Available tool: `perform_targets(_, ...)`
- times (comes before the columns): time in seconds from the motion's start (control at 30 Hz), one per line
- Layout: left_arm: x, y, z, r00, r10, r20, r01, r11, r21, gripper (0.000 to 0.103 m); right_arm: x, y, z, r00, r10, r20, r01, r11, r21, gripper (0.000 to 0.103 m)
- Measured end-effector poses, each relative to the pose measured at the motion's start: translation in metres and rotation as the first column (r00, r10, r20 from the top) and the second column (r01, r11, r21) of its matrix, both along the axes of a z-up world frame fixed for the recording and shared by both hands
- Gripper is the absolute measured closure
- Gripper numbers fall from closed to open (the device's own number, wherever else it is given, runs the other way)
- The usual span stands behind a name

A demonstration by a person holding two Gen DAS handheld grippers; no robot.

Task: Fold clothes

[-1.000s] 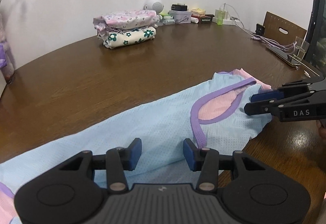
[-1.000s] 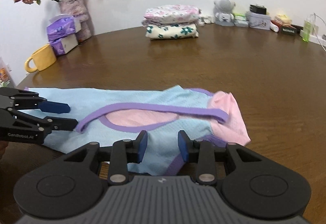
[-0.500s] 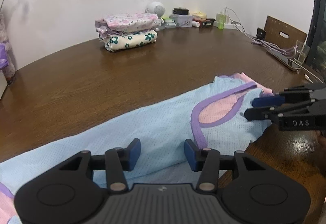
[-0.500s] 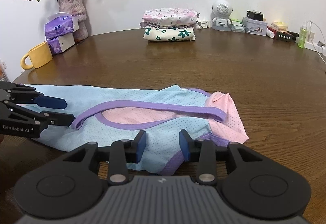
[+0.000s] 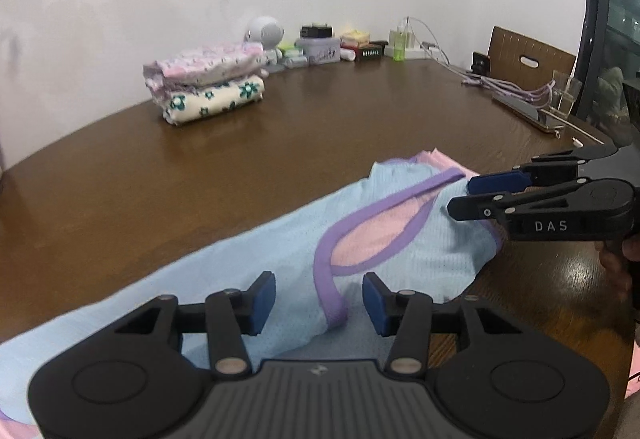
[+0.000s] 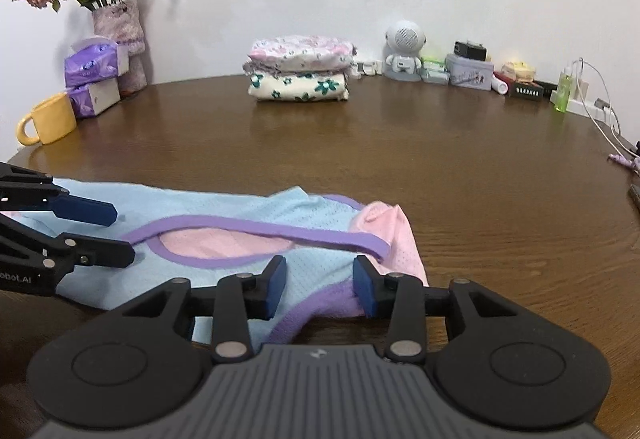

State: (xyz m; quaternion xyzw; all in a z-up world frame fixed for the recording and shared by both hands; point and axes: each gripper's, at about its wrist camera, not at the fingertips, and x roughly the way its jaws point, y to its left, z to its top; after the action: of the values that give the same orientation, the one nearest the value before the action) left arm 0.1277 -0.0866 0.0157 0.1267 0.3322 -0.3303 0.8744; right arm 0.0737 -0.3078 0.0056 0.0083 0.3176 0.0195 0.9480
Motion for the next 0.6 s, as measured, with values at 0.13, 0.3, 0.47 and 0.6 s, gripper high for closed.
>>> perform_targets(0.13, 0.003, 0.003, -0.004, 1.0, 0.007, -0.02, -0.007, 1.0, -0.012, 0.056, -0.001, -0.006, 0.0, 1.0, 0.01, 0.001, -0.01, 0.999, 0.038, 0.065)
perform_targets(0.3, 0.001, 0.002, -0.005, 1.0, 0.004, -0.01, -0.004, 1.0, -0.006, 0.055, -0.005, -0.012, 0.02, 0.998, 0.015, 0.067, -0.018, 0.999, 0.05, 0.065)
perform_targets(0.47, 0.0, -0.001, -0.004, 1.0, 0.002, -0.007, -0.002, 1.0, 0.006, 0.054, 0.028, -0.028, 0.018, 0.999, -0.011, 0.036, 0.009, 0.999, 0.044, 0.065)
perform_targets(0.6, 0.001, -0.002, -0.003, 1.0, 0.005, -0.012, -0.005, 1.0, 0.005, 0.054, 0.051, -0.043, 0.014, 0.999, -0.033, -0.011, 0.034, 0.992, 0.124, 0.067)
